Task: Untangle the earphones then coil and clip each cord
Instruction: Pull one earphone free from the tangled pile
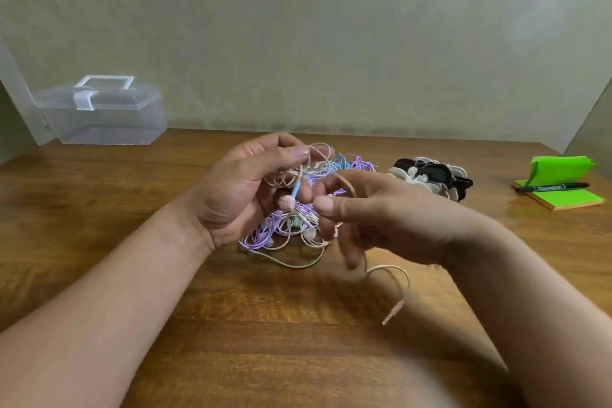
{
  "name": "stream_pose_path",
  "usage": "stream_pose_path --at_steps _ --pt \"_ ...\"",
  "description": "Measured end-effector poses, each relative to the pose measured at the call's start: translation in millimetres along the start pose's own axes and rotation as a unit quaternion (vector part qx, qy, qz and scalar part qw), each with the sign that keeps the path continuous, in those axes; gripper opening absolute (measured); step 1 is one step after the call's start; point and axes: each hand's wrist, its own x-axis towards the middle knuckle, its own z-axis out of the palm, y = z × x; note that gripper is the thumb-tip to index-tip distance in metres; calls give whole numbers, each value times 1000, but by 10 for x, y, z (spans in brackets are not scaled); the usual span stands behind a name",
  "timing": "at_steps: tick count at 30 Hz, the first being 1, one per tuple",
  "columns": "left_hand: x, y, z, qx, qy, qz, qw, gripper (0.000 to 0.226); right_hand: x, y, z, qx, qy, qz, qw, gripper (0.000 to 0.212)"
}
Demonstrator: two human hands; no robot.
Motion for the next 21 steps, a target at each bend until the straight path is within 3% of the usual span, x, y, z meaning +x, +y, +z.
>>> stream_pose_path --at_steps 3,6,8,10,12,15,17,19,21 --pt "-33 70 -30 -43 -23 -6 999 8 6 39 -50 -58 58 -9 997 37" --pt "-40 84 -75 -64 -20 -18 998 8 40 30 -36 11 78 -15 997 52" --pt "-20 56 -118 -77 -23 -20 997 5 68 18 -13 0 79 -33 996 41" --pt "-13 38 -142 -94 -14 -22 995 10 72 6 -26 -108 123 -41 986 16" --pt "-4 55 -121 -88 21 -28 995 19 20 5 -89 -155 171 -39 972 14" --pt "-4 86 -27 -26 70 -42 996 15 -83 36 -154 -48 244 -62 967 7" --pt "-25 41 -9 37 92 -57 993 27 -126 67 -207 86 281 -98 951 16" --pt "-71 -22 -4 71 110 -57 990 26 -148 84 -287 218 287 -126 924 21" --pt "-120 -78 -17 73 128 -38 988 22 -118 99 -349 274 269 -104 918 25"
